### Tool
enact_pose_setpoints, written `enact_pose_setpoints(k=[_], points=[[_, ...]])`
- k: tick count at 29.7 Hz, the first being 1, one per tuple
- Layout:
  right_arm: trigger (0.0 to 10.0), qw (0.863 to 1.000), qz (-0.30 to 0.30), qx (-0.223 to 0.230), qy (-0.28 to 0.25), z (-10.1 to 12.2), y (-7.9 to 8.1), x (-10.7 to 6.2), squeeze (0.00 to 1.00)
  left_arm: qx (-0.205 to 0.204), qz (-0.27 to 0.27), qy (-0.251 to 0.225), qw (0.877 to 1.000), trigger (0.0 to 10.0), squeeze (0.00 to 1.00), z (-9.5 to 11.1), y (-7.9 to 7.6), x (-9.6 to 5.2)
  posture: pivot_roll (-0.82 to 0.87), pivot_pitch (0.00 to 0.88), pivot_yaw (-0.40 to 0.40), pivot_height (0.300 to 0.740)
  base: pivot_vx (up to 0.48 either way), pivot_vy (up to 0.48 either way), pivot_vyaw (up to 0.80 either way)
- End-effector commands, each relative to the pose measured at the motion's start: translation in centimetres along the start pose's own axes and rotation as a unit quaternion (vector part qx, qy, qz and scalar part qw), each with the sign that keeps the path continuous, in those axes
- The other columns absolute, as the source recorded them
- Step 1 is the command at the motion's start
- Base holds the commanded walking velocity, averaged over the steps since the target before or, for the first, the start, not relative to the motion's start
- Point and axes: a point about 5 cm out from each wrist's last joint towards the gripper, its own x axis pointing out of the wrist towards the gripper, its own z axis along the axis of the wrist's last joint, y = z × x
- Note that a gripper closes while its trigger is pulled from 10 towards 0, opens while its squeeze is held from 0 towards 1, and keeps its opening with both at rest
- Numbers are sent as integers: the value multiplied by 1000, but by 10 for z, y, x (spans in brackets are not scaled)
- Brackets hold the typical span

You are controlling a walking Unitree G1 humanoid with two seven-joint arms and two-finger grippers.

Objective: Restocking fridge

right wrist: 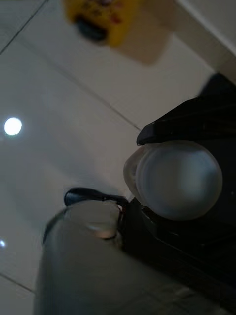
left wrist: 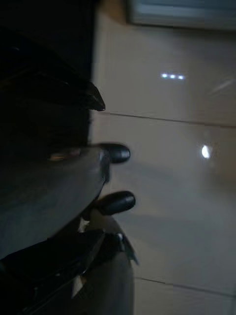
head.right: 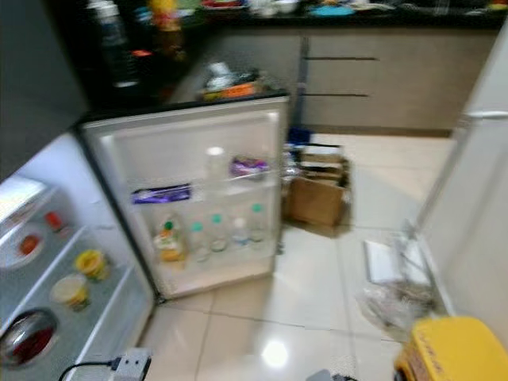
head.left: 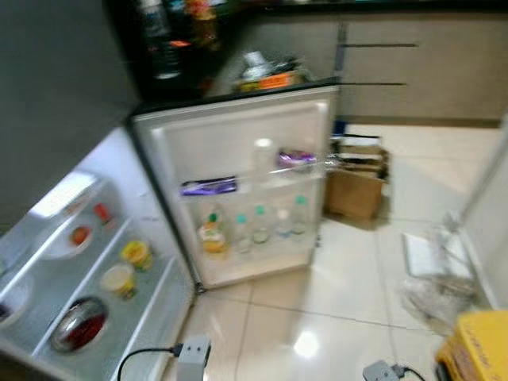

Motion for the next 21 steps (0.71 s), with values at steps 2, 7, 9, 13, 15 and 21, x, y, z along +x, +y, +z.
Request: enact_pose_setpoints(k=[2,7,9,13,15,21], points=[[10000,1000,-6,9,-16,7,0,1,0,3,3,3,1000,10000,0,0,3,-1,-183,0,38,740,0,0,788],[10000,1000,-18,6,-19,7,-1,1,0,-4,-3,5,1000,10000,0,-2,2,-1,-184,0,39,740,0,0,0],[10000,1000,-16,6,-20,8,-1,1,0,-3,-4,7,1000,10000,0,-2,2,-1,-185,0,40,740,0,0,0],[10000,1000,-15,9,-24,8,0,1,0,4,-1,11,1000,10000,0,-2,3,-1,-185,0,41,740,0,0,0],[10000,1000,-14,10,-25,9,0,1,0,6,-1,12,1000,10000,0,-2,3,-1,-186,0,41,740,0,0,0],[10000,999,-13,11,-28,10,1,1,0,7,-2,13,1000,10000,0,-3,3,-1,-185,0,42,740,0,0,0]])
